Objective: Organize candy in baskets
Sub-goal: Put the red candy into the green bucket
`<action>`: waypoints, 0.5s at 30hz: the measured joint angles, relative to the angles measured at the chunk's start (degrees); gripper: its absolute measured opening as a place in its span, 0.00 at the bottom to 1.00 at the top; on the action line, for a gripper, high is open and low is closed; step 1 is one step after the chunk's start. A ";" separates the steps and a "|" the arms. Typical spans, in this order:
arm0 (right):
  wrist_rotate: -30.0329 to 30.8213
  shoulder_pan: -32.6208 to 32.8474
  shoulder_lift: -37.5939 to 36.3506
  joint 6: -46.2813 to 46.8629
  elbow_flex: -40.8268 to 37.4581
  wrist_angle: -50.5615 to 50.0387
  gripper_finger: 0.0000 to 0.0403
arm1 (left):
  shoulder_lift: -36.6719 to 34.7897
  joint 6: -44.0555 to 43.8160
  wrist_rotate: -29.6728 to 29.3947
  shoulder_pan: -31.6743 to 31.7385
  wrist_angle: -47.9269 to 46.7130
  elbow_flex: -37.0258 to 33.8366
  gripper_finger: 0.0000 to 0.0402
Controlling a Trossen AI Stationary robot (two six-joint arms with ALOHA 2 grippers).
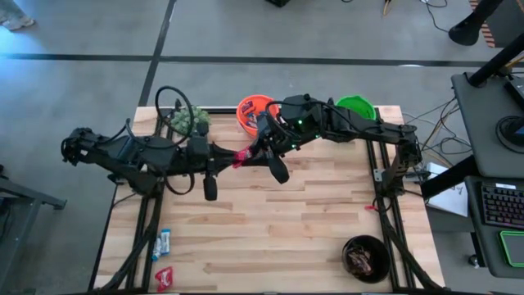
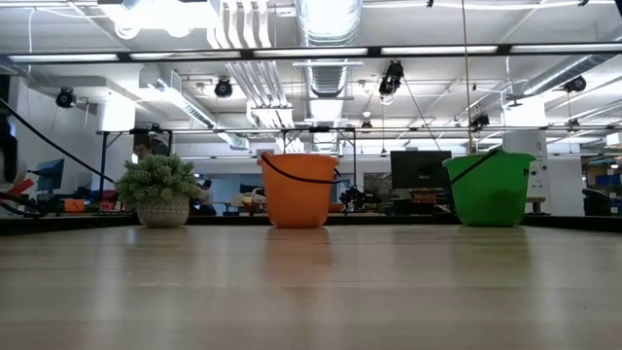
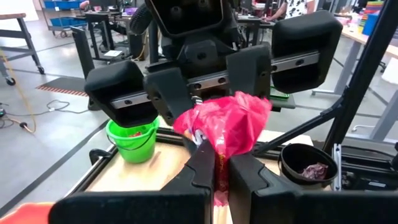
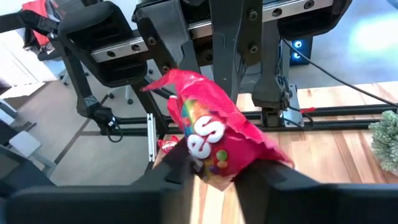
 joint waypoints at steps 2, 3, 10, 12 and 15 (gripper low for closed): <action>0.02 0.00 0.00 0.30 0.00 -0.08 0.14 | 0.00 0.00 -0.04 0.10 0.00 0.00 0.00; 0.02 0.00 0.00 0.39 0.00 -0.15 0.10 | 0.00 0.13 -0.06 0.12 0.00 0.00 0.00; 0.48 0.39 0.00 0.38 0.00 -0.96 0.05 | 0.07 1.31 -1.21 0.12 -0.04 0.00 0.00; 0.61 0.61 0.00 0.52 0.00 -1.06 0.05 | 0.07 1.31 -2.08 0.08 -0.07 0.00 0.00; 0.61 0.72 0.00 0.86 0.02 -1.24 0.05 | 0.09 1.42 -2.27 0.08 -0.04 0.00 0.00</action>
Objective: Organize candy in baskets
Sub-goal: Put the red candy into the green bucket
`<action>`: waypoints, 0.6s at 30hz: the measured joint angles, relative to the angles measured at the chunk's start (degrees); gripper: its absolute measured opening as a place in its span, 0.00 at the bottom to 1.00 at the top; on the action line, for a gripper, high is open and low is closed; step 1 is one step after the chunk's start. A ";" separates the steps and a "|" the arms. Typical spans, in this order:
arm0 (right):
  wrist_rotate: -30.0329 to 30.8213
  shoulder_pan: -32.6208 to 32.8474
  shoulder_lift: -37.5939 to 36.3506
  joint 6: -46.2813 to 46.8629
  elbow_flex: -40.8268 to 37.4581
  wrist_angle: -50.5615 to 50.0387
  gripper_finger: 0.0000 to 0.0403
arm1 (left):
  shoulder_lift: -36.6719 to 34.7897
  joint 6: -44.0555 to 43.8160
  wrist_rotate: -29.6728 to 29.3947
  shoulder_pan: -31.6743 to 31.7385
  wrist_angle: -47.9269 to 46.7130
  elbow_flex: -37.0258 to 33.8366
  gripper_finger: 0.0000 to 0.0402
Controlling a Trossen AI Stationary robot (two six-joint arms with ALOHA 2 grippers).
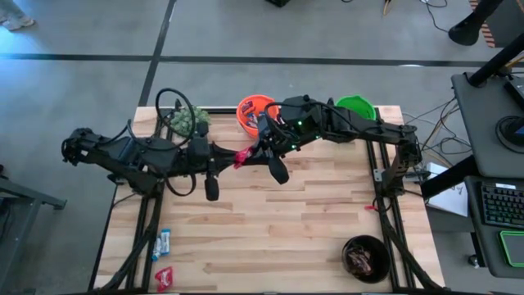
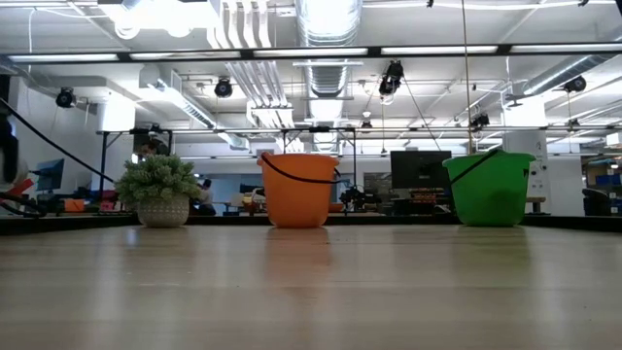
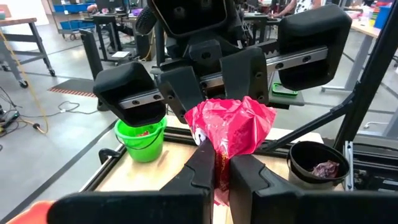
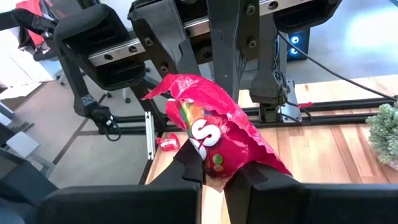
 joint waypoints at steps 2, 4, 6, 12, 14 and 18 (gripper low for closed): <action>-0.02 0.00 0.00 0.00 0.02 -0.37 0.05 | 0.00 0.04 -0.06 0.00 -0.02 -0.02 0.02; -0.09 0.00 -0.02 0.08 0.02 -0.64 0.05 | 0.02 0.42 -0.26 0.02 -0.02 -0.02 0.06; -0.29 0.02 -0.07 0.07 0.02 -1.01 0.04 | 0.02 1.92 -0.31 0.02 -0.03 -0.04 0.09; 1.56 0.13 -0.94 -1.78 0.04 -5.78 0.04 | 0.11 2.89 -0.87 0.11 -0.95 -0.11 0.22; 2.23 0.10 -1.33 -2.57 0.04 -7.67 0.04 | 0.11 3.17 -1.22 0.11 -1.44 -0.11 0.25; 2.71 -0.33 -2.21 -3.23 0.02 -12.27 0.04 | -0.17 4.59 -1.75 0.13 -1.73 -0.01 0.31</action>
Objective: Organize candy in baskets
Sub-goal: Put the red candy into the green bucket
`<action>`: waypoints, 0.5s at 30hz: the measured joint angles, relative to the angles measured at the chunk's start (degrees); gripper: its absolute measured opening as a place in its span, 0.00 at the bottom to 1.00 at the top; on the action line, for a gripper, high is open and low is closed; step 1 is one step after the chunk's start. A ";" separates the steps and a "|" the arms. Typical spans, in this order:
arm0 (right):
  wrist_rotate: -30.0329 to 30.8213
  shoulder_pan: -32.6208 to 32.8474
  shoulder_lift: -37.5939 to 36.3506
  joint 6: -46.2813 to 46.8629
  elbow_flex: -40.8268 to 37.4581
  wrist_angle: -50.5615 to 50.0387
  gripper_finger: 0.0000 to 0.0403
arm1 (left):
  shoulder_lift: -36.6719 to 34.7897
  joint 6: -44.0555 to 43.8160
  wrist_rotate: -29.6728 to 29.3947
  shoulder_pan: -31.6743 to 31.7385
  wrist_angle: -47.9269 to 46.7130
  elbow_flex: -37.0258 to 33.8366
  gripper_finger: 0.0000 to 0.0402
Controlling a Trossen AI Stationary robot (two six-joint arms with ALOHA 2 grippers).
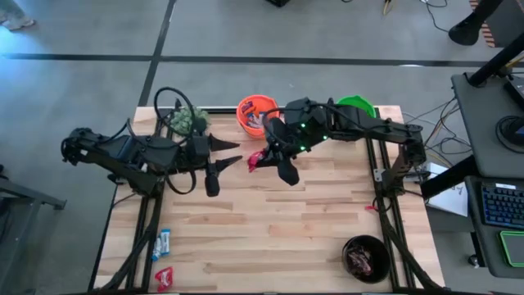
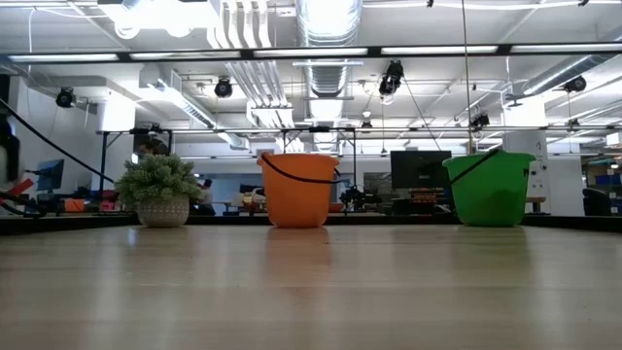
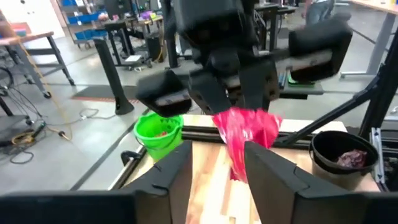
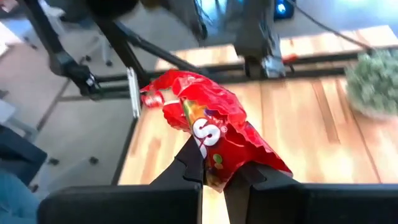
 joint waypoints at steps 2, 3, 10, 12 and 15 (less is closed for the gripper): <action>1.41 0.02 -0.62 0.02 0.00 -3.24 0.04 | -0.14 0.96 -0.04 0.00 -0.07 0.06 0.34; 2.32 0.02 -1.00 0.30 -0.02 -5.73 0.04 | -0.10 1.62 -0.16 0.00 -0.36 0.06 0.35; 7.54 0.10 -4.11 5.79 -0.04 -21.54 0.04 | 0.09 3.96 -2.04 0.04 -3.10 0.06 0.35; 8.22 0.11 -5.07 7.31 -0.04 -24.63 0.04 | 0.31 4.49 -2.14 0.09 -3.97 0.06 0.35; 9.69 0.11 -6.58 9.61 -0.04 -28.19 0.04 | 0.75 4.60 -2.17 0.13 -4.98 0.06 0.35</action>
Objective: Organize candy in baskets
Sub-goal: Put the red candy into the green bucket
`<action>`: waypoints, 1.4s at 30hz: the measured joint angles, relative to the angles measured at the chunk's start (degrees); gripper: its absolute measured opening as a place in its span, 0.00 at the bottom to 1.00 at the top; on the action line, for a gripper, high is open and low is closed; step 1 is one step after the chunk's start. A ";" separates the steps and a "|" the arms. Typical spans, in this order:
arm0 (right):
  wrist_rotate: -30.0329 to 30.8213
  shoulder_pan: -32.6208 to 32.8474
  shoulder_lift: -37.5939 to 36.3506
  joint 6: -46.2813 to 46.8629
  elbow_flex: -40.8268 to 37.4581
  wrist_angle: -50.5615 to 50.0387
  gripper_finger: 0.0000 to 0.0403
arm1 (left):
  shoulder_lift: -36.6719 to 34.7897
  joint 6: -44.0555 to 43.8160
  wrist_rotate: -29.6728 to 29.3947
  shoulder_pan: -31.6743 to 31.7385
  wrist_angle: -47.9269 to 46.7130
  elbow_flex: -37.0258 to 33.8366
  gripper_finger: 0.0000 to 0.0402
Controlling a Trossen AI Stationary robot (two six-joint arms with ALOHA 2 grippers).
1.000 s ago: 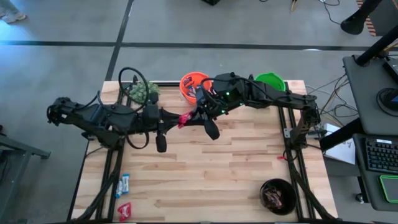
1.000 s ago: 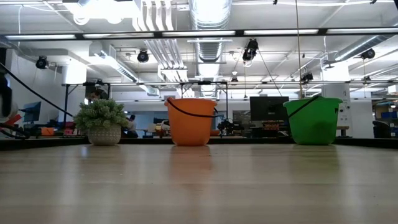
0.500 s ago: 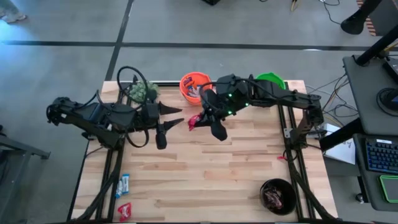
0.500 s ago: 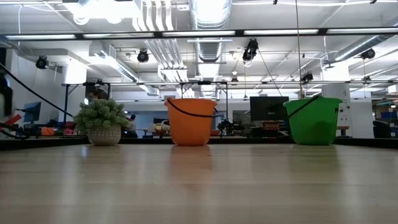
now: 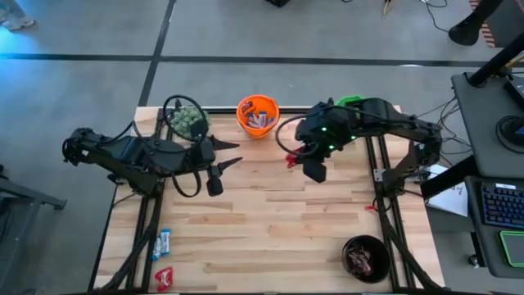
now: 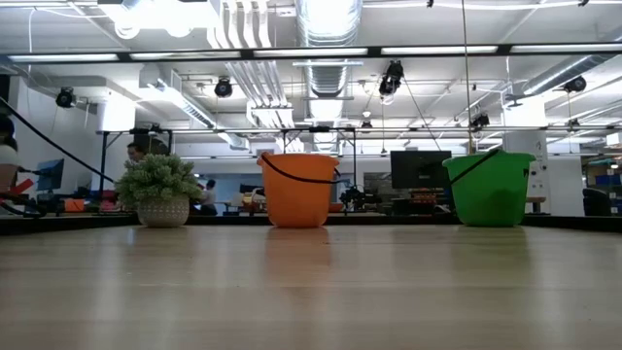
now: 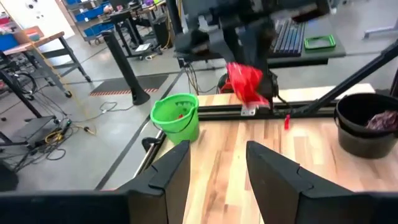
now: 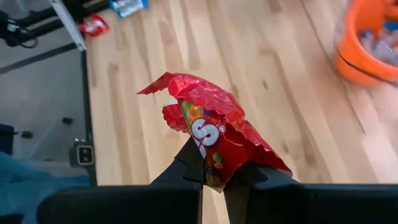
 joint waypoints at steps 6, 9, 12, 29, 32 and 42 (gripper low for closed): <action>3.95 -0.11 -2.25 1.64 0.00 -4.61 0.04 | 1.41 0.54 -1.65 0.15 -1.83 0.00 0.35; 6.90 -0.98 -3.22 1.20 0.00 -6.80 0.04 | 2.07 1.43 -5.94 0.27 -1.88 0.00 0.35; 10.77 -2.25 -3.64 0.97 0.00 -9.22 0.04 | 2.41 1.61 -8.69 0.49 -2.50 0.00 0.35; 12.41 -24.80 -2.60 -14.54 -2.95 -11.73 0.04 | 2.39 1.41 -8.83 16.27 -7.85 -0.02 0.35; 11.91 -29.16 -2.60 -16.49 -3.10 -11.73 0.04 | 2.39 2.23 -8.57 20.11 -7.81 -0.01 0.35; 11.60 -40.11 -2.58 -22.02 -3.12 -11.39 0.04 | 2.54 2.95 -5.26 28.04 -7.79 -0.02 0.35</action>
